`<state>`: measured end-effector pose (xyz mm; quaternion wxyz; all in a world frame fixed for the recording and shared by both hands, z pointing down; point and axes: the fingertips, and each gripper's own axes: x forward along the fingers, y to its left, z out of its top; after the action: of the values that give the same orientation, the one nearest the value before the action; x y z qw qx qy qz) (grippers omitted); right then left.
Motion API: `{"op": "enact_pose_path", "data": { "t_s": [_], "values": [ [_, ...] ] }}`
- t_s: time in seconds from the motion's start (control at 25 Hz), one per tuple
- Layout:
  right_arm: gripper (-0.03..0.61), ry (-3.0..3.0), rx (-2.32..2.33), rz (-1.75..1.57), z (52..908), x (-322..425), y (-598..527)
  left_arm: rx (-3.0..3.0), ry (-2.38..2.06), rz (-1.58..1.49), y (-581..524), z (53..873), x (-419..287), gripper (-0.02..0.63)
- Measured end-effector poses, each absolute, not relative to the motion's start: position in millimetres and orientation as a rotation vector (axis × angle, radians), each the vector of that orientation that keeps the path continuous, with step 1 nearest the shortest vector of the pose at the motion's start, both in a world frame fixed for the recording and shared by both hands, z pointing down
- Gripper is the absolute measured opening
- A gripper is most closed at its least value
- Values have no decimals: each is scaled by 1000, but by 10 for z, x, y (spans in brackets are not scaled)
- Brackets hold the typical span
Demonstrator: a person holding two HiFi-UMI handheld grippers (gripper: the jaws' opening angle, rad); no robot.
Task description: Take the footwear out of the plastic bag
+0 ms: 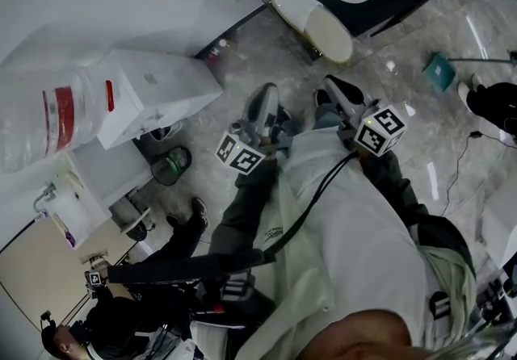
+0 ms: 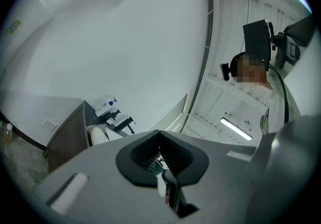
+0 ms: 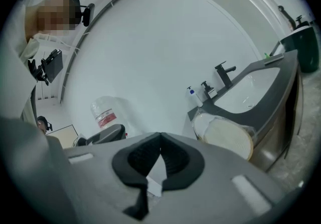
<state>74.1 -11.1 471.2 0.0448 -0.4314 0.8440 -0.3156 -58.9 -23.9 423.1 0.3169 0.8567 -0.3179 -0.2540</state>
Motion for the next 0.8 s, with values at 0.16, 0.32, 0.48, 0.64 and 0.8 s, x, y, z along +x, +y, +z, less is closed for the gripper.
{"op": "enact_pose_path", "data": {
  "t_s": [0.16,0.32,0.48,0.64,0.8],
  "values": [
    [2,2615,-1285,-920,4636,709,-98,2255,-825,-670,-231,4229,-545,-17],
    [2,2710,-1260,-826,4584,646,-73,2263,-812,-669,-229,4215,-507,-17],
    [2,2867,-1229,-723,4587,530,-47,2270,-832,-666,-220,4211,-553,-17],
    [2,3099,-1266,-400,4534,490,-11,2265,-832,-674,-200,4205,-569,-16],
    [2,2981,-1249,-432,4484,572,-51,2254,-838,-680,-207,4233,-619,-16]
  ]
}}
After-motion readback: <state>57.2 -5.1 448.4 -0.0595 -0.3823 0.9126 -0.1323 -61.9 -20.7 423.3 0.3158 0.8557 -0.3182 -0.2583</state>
